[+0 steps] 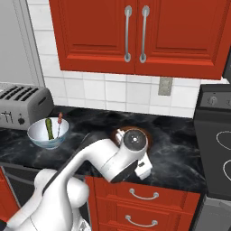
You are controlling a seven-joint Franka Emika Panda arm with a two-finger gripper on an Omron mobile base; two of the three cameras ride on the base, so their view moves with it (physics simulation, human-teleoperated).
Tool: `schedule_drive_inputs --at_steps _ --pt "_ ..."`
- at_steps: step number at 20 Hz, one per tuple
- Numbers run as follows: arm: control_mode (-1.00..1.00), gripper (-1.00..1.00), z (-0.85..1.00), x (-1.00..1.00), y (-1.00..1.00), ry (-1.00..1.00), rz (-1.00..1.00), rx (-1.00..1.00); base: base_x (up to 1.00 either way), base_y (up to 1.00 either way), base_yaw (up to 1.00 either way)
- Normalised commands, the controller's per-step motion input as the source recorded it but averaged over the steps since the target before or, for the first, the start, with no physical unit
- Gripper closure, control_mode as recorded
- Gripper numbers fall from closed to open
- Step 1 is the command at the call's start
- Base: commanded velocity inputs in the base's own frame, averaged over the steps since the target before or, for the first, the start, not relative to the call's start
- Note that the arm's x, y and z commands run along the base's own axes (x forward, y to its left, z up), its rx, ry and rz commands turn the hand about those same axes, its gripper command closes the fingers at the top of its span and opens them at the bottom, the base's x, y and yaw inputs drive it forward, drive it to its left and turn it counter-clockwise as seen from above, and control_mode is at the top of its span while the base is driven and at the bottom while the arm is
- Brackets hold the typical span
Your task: Place the bowl containing the potato and bell pepper in the microwave. Close the microwave door and press the start button to microwave the meal.
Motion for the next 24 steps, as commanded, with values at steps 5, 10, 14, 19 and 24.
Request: schedule_drive_inputs --at_steps 5,10,14,19,24 --pt "-1.0 -1.0 -0.38 0.35 -0.09 -0.01 0.0 0.04 0.0 0.0 0.0" --pt "-1.0 -1.0 -0.43 0.43 0.0 0.0 0.0 0.01 0.0 0.0 0.0" --pt "-1.0 -1.0 -0.22 0.51 -0.01 0.0 0.0 0.03 0.0 0.0 0.0" --pt "-1.0 -1.0 -0.07 0.41 -0.06 0.0 0.0 0.06 0.0 0.0 0.0" --pt "-1.0 -1.0 -0.09 0.28 -0.01 0.0 0.0 0.01 0.0 0.0 0.0"
